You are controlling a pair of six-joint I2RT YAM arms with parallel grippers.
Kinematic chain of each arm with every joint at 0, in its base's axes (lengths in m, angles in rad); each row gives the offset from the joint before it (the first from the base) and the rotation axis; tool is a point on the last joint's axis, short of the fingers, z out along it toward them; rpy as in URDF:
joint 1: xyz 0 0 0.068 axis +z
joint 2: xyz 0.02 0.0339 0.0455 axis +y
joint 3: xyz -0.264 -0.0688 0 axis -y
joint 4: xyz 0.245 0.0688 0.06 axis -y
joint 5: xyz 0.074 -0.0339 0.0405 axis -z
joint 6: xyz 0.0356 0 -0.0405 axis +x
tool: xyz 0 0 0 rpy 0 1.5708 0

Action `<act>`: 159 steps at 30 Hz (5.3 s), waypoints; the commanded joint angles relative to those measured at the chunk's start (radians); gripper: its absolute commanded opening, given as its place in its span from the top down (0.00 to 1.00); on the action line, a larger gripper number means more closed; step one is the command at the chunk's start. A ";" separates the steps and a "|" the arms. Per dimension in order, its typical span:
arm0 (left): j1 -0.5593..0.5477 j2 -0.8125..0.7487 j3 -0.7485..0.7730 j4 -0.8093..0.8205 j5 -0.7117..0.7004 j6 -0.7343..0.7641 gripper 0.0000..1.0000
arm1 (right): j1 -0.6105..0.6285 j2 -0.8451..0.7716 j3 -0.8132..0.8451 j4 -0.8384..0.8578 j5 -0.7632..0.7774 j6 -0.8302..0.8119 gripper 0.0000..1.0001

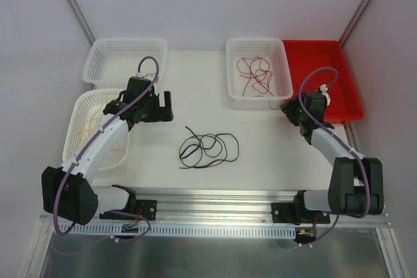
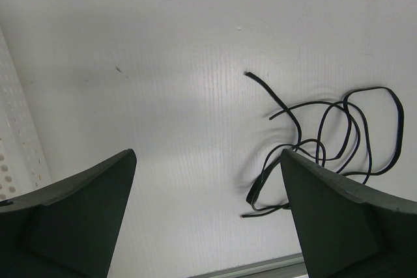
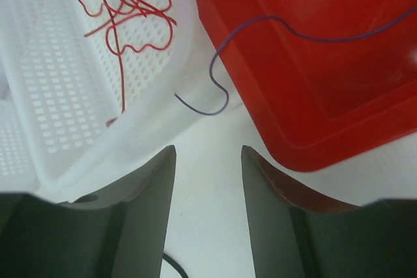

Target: Untangle the cables

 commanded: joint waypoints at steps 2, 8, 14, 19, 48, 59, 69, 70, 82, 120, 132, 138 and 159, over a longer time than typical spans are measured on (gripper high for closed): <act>0.013 -0.014 -0.002 0.004 -0.012 0.021 0.06 | 0.044 0.045 -0.031 0.234 0.137 0.093 0.52; 0.018 -0.015 0.000 0.004 -0.004 0.020 0.06 | 0.100 0.111 -0.034 0.269 0.265 0.169 0.53; 0.024 -0.018 0.000 0.004 0.003 0.018 0.06 | 0.159 0.157 -0.019 0.266 0.393 0.237 0.54; 0.029 -0.024 0.000 0.004 0.011 0.018 0.06 | 0.194 0.209 0.006 0.258 0.462 0.295 0.55; 0.055 -0.038 -0.003 0.005 0.069 0.008 0.06 | 0.271 0.408 0.128 0.248 0.619 0.507 0.74; 0.058 -0.038 -0.005 0.008 0.077 0.006 0.06 | 0.291 0.333 0.125 0.134 0.636 0.533 0.99; 0.059 -0.034 -0.006 0.007 0.068 0.008 0.06 | 0.304 0.152 0.136 -0.046 0.612 0.524 0.99; 0.059 -0.033 -0.006 0.008 0.068 0.008 0.06 | 0.304 0.131 0.147 -0.070 0.626 0.512 0.99; 0.059 -0.021 -0.006 0.007 0.072 0.011 0.06 | 0.056 -0.034 0.225 -0.217 0.482 0.193 0.99; 0.059 0.052 -0.002 0.007 0.255 0.003 0.06 | -0.161 0.065 0.581 -0.547 -0.076 -0.263 0.03; -0.117 0.077 -0.064 0.013 0.295 -0.045 0.14 | 0.249 -0.069 0.325 -0.588 -0.277 -0.370 0.04; -0.215 0.178 -0.043 0.016 0.215 0.018 0.23 | 0.442 -0.055 0.193 -0.538 -0.273 -0.369 0.04; -0.297 0.251 0.000 0.005 0.131 0.038 1.00 | 0.719 0.074 0.138 -0.418 -0.135 -0.283 0.04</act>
